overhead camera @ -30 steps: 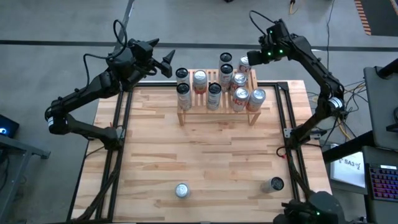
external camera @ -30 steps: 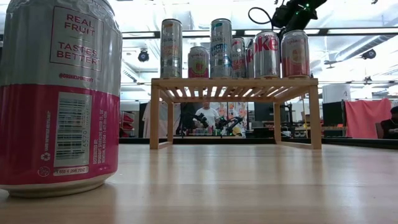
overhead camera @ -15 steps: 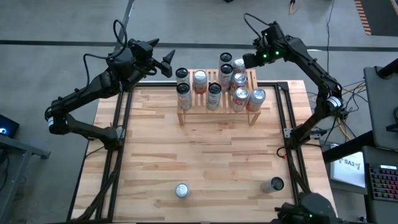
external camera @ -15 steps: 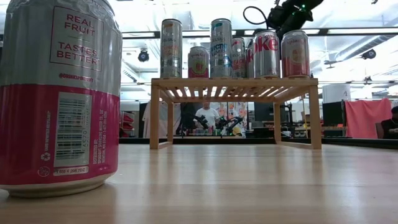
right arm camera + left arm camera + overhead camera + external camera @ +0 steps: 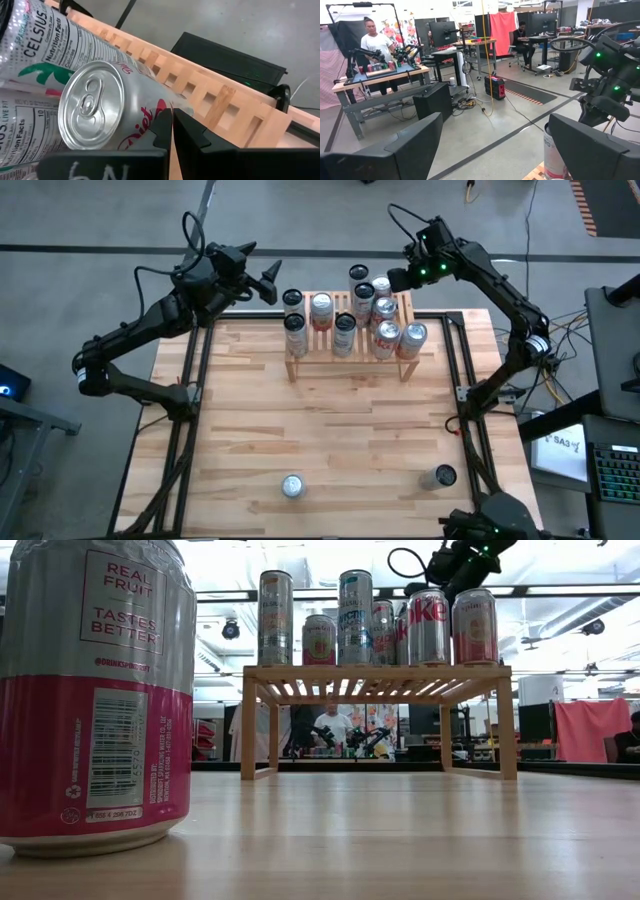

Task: Place canned beverage on shelf
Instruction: Put the silver soda can on the shelf aligned with the other silver soda cans

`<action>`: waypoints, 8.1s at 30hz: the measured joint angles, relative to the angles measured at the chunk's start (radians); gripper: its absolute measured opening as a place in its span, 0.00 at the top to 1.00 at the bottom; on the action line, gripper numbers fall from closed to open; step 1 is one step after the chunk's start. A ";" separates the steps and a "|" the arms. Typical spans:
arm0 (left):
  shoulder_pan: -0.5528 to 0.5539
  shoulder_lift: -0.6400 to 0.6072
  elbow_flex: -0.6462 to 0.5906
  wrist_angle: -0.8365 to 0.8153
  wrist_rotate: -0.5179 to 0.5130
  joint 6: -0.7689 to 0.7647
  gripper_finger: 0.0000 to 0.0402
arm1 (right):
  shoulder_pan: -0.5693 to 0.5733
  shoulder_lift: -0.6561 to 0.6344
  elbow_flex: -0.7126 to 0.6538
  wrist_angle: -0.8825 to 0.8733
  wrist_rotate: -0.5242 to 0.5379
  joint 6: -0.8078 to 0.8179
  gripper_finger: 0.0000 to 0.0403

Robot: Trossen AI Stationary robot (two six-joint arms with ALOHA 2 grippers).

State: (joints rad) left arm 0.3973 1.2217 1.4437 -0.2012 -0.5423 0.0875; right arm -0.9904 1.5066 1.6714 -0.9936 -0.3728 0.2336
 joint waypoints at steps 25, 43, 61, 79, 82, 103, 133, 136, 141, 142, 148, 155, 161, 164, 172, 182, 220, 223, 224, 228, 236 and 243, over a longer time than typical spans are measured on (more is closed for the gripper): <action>0.000 0.000 0.000 0.000 0.000 0.000 0.13 | -0.030 -0.026 0.009 -0.020 0.086 -0.008 0.98; 0.000 0.000 0.000 0.000 0.000 -0.022 0.13 | -0.013 -0.028 0.009 -0.005 -0.002 0.042 0.98; 0.000 0.000 0.000 0.000 0.001 -0.022 0.13 | -0.002 -0.065 0.010 -0.069 0.001 0.060 0.98; -0.002 0.002 0.000 0.007 0.002 -0.030 0.13 | 0.011 -0.043 0.021 0.151 -0.056 -0.135 0.98; -0.002 0.002 0.000 0.008 0.003 -0.030 0.13 | 0.028 -0.042 0.020 0.151 -0.055 -0.145 0.98; -0.001 0.002 0.000 0.006 0.004 -0.030 0.13 | 0.063 -0.043 0.010 0.108 0.040 -0.181 0.98; -0.001 0.002 0.000 0.005 0.004 -0.029 0.13 | 0.063 -0.076 0.010 0.001 0.086 -0.023 0.98; -0.001 0.002 0.000 0.005 0.004 -0.029 0.13 | 0.063 -0.081 0.012 0.001 0.087 -0.024 0.98; -0.001 0.002 0.000 0.005 0.004 -0.029 0.13 | 0.063 -0.097 0.062 -0.023 0.075 -0.075 0.98; -0.001 0.002 0.000 0.005 0.004 -0.029 0.13 | 0.063 -0.099 0.079 -0.045 0.061 -0.095 0.98; -0.001 0.002 0.000 0.005 0.003 -0.029 0.13 | 0.063 -0.097 0.151 -0.221 0.016 -0.188 0.98; -0.001 0.002 0.000 0.005 0.003 -0.029 0.13 | 0.063 -0.098 0.144 -0.312 0.001 -0.253 0.98; -0.001 0.002 0.000 0.005 0.003 -0.029 0.13 | 0.063 -0.090 0.103 -0.284 -0.001 -0.269 0.98; -0.001 0.002 0.000 0.005 0.003 -0.030 0.13 | 0.063 -0.089 0.089 -0.242 -0.001 -0.270 0.98; -0.001 0.002 0.000 0.006 0.003 -0.030 0.13 | 0.063 -0.085 0.085 -0.192 -0.001 -0.280 0.98; -0.001 0.002 0.001 0.005 0.003 -0.030 0.13 | 0.063 -0.080 0.073 -0.196 -0.001 -0.339 0.98; -0.002 0.002 0.001 0.007 0.003 -0.054 0.13 | 0.056 -0.061 0.107 -0.055 -0.009 -0.330 0.98; -0.002 0.002 0.001 0.007 0.003 -0.053 0.13 | 0.056 -0.041 0.106 0.044 0.004 -0.323 0.98; -0.002 0.002 0.001 0.007 0.003 -0.053 0.13 | 0.056 -0.033 0.106 0.065 0.004 -0.323 0.98; -0.002 0.002 0.001 0.007 0.003 -0.053 0.13 | 0.057 0.003 0.104 0.085 0.000 -0.343 0.98; -0.002 0.002 0.001 0.007 0.003 -0.053 0.13 | 0.057 0.028 0.104 0.063 -0.001 -0.350 0.98; -0.002 0.002 0.001 0.007 0.003 -0.053 0.13 | 0.057 0.028 0.098 0.050 0.003 -0.349 0.98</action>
State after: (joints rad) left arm 0.3954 1.2232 1.4445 -0.1944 -0.5388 0.0349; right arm -0.9337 1.5349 1.7692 -0.9433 -0.3702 -0.1151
